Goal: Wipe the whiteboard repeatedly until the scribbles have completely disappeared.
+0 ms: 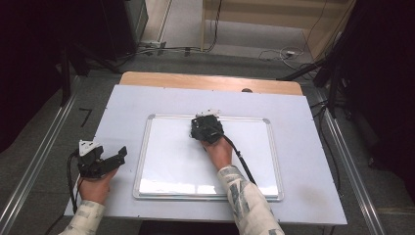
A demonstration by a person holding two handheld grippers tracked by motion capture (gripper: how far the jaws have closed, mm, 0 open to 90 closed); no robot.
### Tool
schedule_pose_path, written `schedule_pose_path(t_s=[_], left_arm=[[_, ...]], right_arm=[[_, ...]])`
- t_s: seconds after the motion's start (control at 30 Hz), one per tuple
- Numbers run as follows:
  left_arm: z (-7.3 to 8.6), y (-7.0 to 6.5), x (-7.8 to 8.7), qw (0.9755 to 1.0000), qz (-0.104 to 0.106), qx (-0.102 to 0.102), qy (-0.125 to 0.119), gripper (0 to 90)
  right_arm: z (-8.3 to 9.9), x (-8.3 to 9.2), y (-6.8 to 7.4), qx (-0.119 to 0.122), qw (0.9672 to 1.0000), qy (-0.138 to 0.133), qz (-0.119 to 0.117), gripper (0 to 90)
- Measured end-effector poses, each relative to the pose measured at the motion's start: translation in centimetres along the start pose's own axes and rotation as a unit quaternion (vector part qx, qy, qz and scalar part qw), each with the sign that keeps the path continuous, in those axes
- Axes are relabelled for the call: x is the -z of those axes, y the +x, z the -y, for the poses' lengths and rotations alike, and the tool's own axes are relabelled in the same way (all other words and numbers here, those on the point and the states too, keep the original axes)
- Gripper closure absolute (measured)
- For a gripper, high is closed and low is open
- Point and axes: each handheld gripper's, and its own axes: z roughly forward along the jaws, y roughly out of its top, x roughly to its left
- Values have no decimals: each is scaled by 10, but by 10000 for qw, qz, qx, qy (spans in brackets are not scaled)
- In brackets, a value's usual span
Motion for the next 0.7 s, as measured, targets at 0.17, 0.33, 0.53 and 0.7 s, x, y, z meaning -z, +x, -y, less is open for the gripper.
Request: schedule_pose_path(t_s=[0.17,0.33,0.53,0.7], left_arm=[[0,0,0,10000,3,7,-7,158],[0,0,0,10000,10,17,-16,158],[0,0,0,10000,9,28,-27,158],[0,0,0,10000,15,28,-27,158]], right_arm=[[-3,-3,10,76,10000,-5,-60,395],[-6,-6,18,119,9999,-1,-101,395],[-11,-11,33,228,9995,-15,-202,395],[-14,-13,42,306,9992,-16,-258,395]])
